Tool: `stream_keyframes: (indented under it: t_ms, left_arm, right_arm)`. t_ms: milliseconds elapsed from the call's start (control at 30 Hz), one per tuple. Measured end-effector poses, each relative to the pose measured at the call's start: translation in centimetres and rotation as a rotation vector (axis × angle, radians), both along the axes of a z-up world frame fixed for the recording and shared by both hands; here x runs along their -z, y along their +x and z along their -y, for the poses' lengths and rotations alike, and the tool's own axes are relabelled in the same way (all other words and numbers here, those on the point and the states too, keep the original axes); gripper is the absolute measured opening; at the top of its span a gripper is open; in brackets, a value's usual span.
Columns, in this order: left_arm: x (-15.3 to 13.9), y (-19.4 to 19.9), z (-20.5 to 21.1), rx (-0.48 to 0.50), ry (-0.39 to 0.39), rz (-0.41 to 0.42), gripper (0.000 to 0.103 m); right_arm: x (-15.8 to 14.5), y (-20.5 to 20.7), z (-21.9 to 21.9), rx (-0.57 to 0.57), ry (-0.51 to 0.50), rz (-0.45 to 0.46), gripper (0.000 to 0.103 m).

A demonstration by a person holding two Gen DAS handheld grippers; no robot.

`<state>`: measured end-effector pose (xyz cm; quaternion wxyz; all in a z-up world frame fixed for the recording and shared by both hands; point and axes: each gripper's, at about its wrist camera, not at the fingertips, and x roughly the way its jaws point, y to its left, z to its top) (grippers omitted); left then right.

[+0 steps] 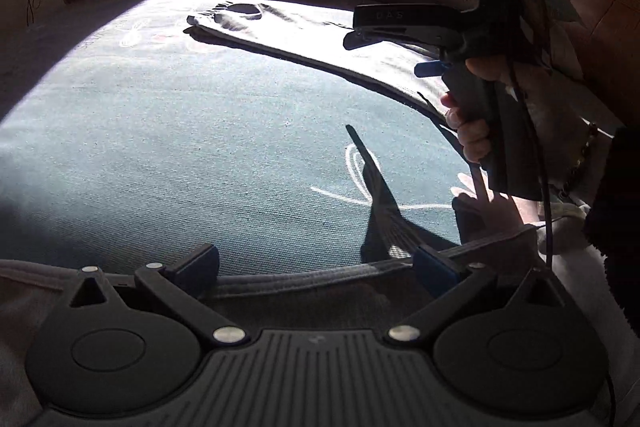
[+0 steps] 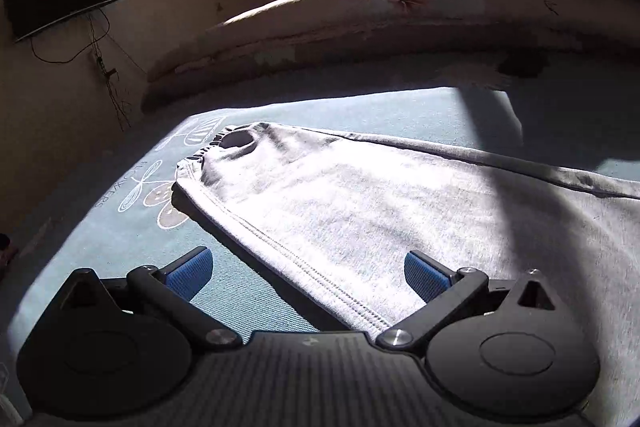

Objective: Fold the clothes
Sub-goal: 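Move the right gripper to the leg cuff and lift it away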

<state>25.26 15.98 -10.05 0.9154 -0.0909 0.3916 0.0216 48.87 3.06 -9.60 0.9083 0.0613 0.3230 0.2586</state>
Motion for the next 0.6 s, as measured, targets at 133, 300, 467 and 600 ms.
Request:
stream_keyframes:
  t_ms: [133, 300, 467, 600]
  left_arm:
    - [-0.2, -0.3, 0.6, 0.037, -0.014, 0.009, 0.102]
    - [0.0, -0.3, 1.6, 0.072, 0.008, 0.009, 0.102]
    - [0.0, 0.0, 1.7, 0.070, 0.013, 0.007, 0.102]
    - [-0.1, 0.0, 1.8, 0.078, 0.003, 0.009, 0.102]
  right_arm:
    - [2.6, 0.9, -1.5, 0.011, -0.017, -0.066, 0.103]
    - [2.0, -0.8, -1.2, -0.089, 0.021, -0.103, 0.103]
    - [-0.3, 0.7, -1.4, -0.094, 0.076, -0.044, 0.103]
    - [0.5, 3.5, -3.7, -0.083, 0.090, -0.073, 0.103]
